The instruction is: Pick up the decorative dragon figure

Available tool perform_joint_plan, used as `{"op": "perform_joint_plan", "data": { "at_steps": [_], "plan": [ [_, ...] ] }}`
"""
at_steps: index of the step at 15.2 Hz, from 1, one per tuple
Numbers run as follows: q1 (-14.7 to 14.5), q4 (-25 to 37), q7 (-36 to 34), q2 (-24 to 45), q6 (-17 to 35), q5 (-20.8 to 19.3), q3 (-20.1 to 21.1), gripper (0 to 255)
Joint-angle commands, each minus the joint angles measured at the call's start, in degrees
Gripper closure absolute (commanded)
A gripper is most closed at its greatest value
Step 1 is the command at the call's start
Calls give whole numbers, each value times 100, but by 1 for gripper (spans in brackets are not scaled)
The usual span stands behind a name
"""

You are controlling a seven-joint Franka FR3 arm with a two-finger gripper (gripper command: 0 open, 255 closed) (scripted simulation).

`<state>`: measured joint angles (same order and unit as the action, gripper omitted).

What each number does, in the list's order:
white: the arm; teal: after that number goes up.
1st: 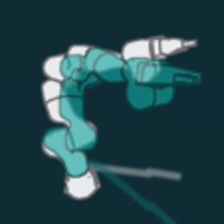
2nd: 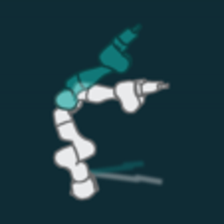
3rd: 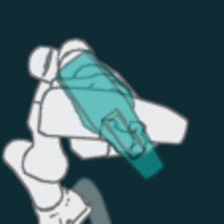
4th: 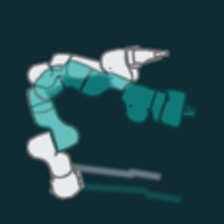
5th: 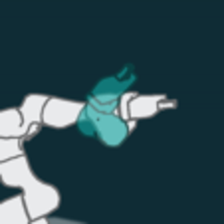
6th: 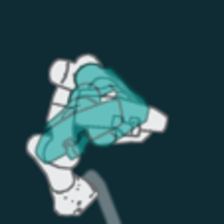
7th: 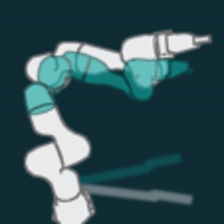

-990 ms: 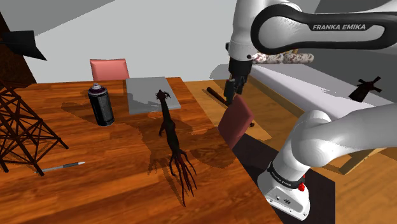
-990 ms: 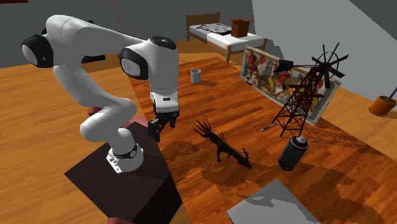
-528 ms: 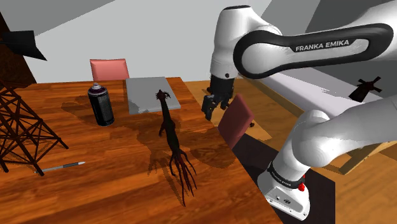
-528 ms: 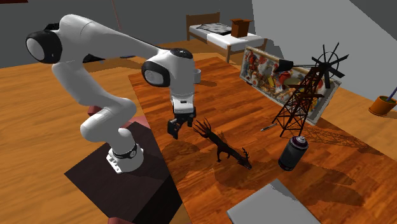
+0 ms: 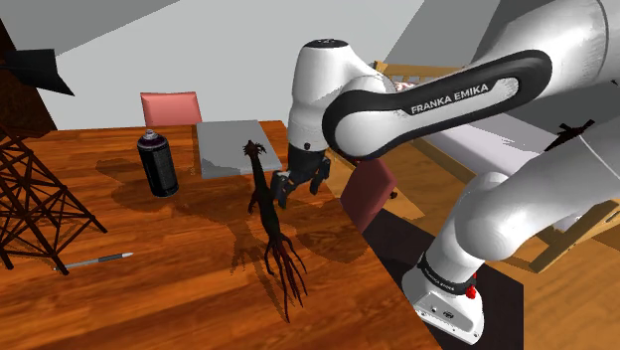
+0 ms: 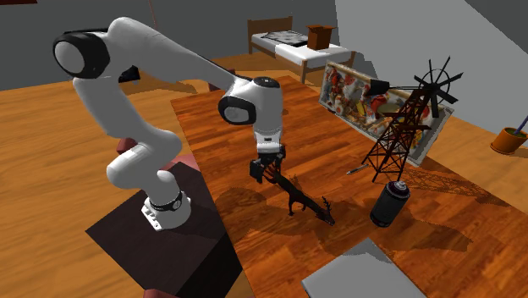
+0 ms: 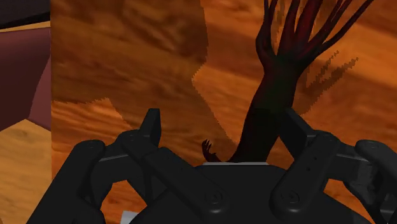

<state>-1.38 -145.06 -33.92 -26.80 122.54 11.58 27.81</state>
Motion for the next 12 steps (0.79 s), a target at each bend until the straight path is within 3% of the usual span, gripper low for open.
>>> {"op": "perform_joint_plan", "data": {
  "at_steps": [1,5,12],
  "plan": [
    [82,98,-414,321,361,-24,241,0],
    [316,455,-1253,1066,930,-329,716,0],
    [402,194,-1444,1461,1545,-540,871,0]
  ]
}}
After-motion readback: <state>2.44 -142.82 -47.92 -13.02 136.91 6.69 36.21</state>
